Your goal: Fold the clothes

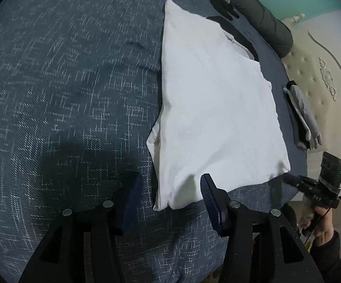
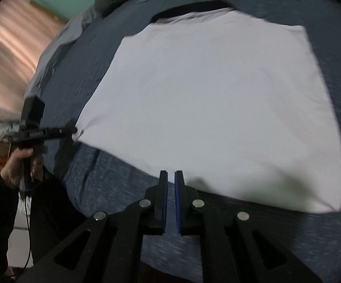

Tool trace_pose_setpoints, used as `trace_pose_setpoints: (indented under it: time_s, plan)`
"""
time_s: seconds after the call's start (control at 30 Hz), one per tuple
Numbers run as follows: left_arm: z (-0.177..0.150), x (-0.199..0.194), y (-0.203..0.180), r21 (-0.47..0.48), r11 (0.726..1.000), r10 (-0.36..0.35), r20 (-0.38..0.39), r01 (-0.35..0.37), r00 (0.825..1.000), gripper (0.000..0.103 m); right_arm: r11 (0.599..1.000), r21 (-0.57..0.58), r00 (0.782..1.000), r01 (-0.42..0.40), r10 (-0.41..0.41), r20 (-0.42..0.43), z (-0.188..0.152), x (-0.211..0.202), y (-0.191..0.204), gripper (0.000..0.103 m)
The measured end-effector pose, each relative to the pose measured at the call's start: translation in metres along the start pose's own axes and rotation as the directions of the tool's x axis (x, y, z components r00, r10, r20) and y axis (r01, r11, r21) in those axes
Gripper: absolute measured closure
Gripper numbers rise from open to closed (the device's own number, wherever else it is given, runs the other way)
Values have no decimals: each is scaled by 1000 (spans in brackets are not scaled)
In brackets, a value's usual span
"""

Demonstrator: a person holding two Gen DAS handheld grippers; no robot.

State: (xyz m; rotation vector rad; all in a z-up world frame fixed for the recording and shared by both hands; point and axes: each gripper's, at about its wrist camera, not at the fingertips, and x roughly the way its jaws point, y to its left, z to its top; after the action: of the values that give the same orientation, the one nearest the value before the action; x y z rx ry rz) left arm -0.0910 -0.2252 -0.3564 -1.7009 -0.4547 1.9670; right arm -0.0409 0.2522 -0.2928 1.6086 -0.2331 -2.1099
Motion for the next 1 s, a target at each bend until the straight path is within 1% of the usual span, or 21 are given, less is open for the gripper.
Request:
trace_pose_setpoints:
  time_s: [0.2, 0.3, 0.37, 0.4, 0.43, 0.53, 0.6, 0.87, 1.0]
  plan:
    - [-1, 8, 2, -33, 999, -21, 11, 21, 1000, 49, 995, 104, 997, -5, -3, 72, -8, -30, -44, 98]
    - [0, 8, 0, -33, 999, -8, 19, 9, 1000, 50, 990, 142, 995, 1, -14, 94, -14, -41, -63, 98]
    - [1, 10, -4, -29, 1000, -7, 24, 7, 1000, 63, 986, 167, 994, 2, -20, 111, -18, -48, -73, 98]
    - [2, 11, -6, -26, 1000, -7, 25, 8, 1000, 78, 984, 177, 992, 0, -22, 121, -20, -52, -78, 98]
    - [2, 11, -8, -23, 1000, -2, 24, 3, 1000, 87, 983, 186, 991, -3, -22, 130, -21, -55, -83, 98]
    - [5, 13, -15, -10, 1000, 12, 23, -12, 1000, 95, 980, 199, 989, -11, -18, 146, -27, -65, -95, 98]
    - [7, 10, -25, 10, 1000, 14, 32, -14, 999, 96, 978, 207, 988, -17, -16, 156, -32, -71, -103, 98]
    - [22, -11, -75, 96, 995, -1, 69, -5, 998, 97, 965, 258, 982, -45, -4, 189, -42, -86, -136, 98]
    - [31, -11, -112, 153, 988, -9, 72, -2, 997, 97, 963, 261, 977, -63, 6, 213, -44, -96, -146, 98]
